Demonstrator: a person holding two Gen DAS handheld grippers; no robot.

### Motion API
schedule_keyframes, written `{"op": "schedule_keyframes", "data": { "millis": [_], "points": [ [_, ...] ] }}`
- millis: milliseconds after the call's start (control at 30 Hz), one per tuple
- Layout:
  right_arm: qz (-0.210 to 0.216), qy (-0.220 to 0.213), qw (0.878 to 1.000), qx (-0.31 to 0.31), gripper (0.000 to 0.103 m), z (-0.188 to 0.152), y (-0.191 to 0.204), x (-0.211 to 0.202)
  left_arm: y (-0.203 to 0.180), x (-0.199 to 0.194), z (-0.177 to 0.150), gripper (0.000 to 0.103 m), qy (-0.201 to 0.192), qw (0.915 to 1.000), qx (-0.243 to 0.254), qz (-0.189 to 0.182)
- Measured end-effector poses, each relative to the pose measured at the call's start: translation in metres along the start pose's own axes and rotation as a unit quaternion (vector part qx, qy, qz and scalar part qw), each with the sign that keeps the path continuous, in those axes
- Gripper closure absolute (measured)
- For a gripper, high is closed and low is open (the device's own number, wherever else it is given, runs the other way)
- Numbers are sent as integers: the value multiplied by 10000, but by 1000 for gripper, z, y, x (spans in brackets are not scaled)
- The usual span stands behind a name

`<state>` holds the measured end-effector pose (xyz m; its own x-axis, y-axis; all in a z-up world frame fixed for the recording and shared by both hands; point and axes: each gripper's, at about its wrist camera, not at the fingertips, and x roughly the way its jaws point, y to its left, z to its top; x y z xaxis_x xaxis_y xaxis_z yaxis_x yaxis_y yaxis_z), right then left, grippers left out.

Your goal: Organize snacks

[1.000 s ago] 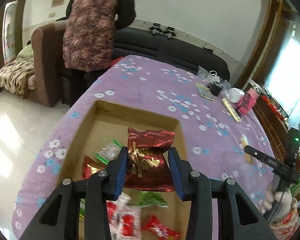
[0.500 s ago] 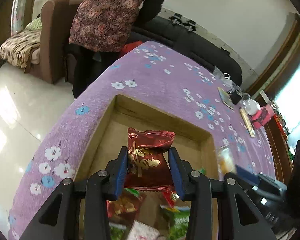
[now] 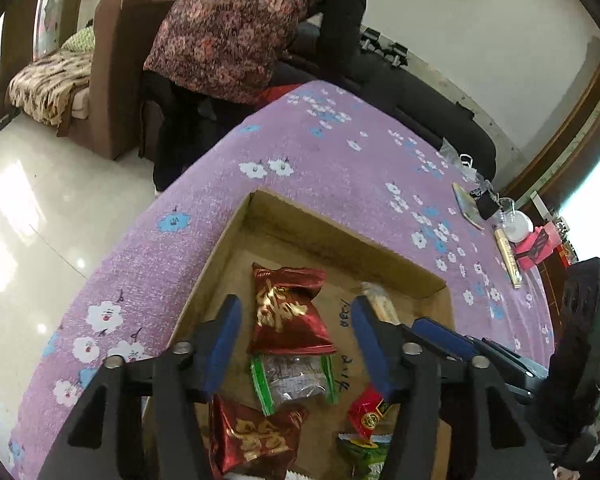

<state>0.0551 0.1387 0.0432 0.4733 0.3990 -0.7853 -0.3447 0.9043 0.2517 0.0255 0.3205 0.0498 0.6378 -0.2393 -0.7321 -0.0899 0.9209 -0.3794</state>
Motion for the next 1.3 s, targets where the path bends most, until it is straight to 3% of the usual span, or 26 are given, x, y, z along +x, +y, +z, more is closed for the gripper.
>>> {"op": "schedule_keyframes", "data": {
  "millis": [133,233,367,467,567,700,867,1033,1067,1300],
  "points": [
    [241,-254,9994,-56,64,-9,-1,-30,-8,-35,-12,40,-367,9993,103,-35],
    [326,-480,9982,-161,59,-20,-3,-54,-16,-79,-29,30,-758,9966,304,85],
    [276,-727,9966,-290,58,-41,-6,-81,-33,-138,-53,14,-1477,9865,513,484],
    [170,-747,9967,-263,53,-57,-15,-94,-53,-161,-65,4,-1890,9785,594,565],
    [-9,-787,9969,-40,50,-79,-38,-113,-81,-169,-78,1,-2064,9746,803,342],
    [-736,-788,9929,505,45,-110,-97,-142,-119,-145,-94,1,-1641,9804,1019,-379],
    [-1727,-469,9784,1039,45,-139,-173,-152,-169,-86,-115,1,-813,9856,1284,-737],
    [-2288,-252,9666,1128,44,-143,-214,-139,-203,-41,-140,1,-325,9850,1602,-549],
    [-2380,-378,9644,1087,42,-142,-214,-139,-209,-30,-144,1,-184,9845,1663,-528],
    [-2388,-410,9642,1075,31,-133,-222,-134,-224,9,-152,1,8,9843,1766,-45]
  ]
}}
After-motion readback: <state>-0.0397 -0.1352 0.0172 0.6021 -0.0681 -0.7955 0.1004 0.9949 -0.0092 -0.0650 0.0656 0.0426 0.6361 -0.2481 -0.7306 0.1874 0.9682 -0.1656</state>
